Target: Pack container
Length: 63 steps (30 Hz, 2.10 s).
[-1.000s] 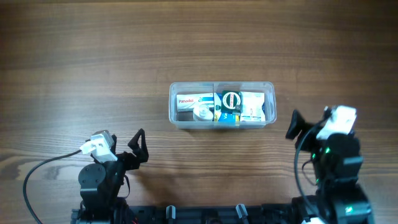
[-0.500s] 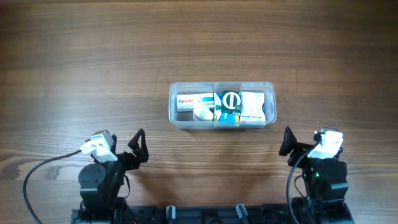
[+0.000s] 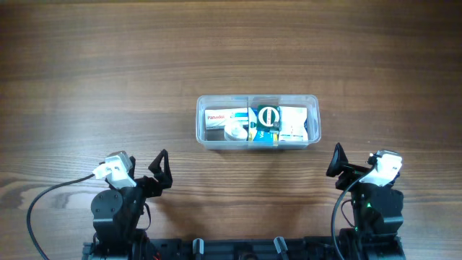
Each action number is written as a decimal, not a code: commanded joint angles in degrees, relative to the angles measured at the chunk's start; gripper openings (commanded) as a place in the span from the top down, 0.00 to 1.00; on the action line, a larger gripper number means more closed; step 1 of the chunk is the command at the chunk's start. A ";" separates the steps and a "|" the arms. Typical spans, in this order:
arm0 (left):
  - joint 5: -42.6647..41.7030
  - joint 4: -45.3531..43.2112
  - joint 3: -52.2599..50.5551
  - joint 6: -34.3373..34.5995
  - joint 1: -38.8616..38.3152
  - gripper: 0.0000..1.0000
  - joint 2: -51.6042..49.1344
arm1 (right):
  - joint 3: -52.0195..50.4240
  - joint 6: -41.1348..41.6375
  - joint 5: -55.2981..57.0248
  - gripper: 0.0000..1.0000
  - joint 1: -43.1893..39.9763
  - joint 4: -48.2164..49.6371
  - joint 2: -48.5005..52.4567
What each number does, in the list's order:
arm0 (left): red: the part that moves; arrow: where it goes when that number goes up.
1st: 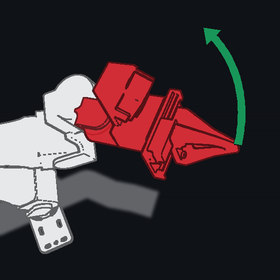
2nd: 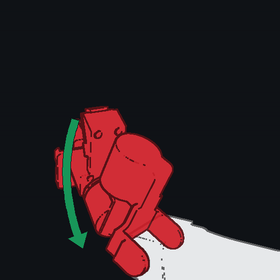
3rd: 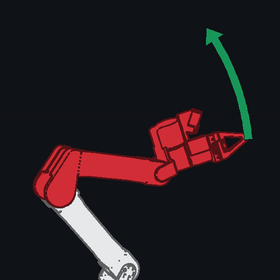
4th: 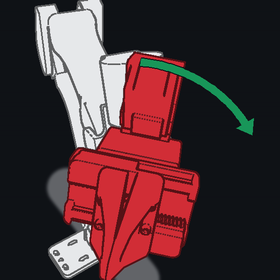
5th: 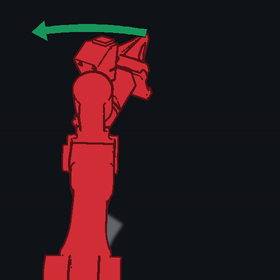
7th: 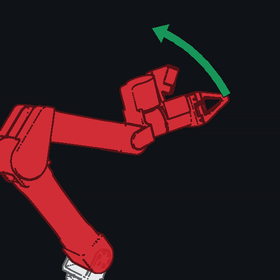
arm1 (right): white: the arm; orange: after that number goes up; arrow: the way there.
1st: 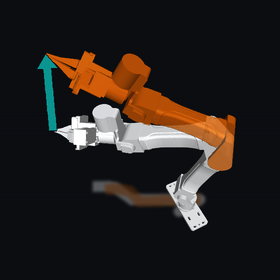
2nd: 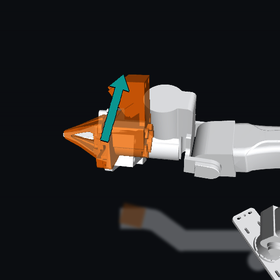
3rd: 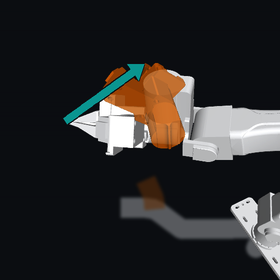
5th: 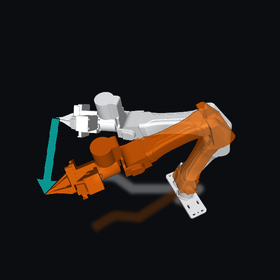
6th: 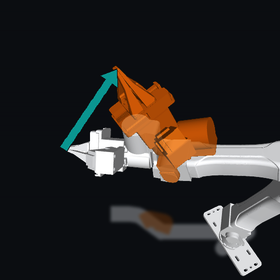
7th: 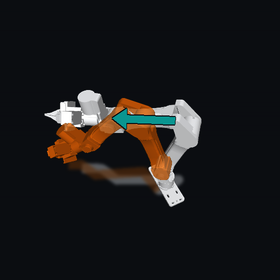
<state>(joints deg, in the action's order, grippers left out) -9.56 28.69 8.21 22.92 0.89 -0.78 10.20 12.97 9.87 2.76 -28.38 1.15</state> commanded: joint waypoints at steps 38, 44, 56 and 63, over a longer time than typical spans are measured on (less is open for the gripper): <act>-0.90 -0.04 -0.07 -1.29 0.46 0.00 0.61 | -9.90 5.22 2.14 0.00 -0.37 31.98 -0.94; -0.92 -0.04 -0.07 -1.29 0.46 0.00 0.61 | -9.90 5.22 2.14 0.00 -0.37 29.92 0.15; -0.90 -0.04 -0.07 -1.29 0.46 0.00 0.61 | -9.90 5.22 2.14 0.00 -0.37 29.90 0.20; -0.92 -0.04 -0.07 -1.31 0.46 0.00 0.61 | -9.90 5.20 2.14 0.00 -0.37 29.90 0.20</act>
<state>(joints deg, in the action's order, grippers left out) -9.56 28.71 8.21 22.92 0.89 -0.78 0.36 17.76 11.03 2.79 1.30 0.95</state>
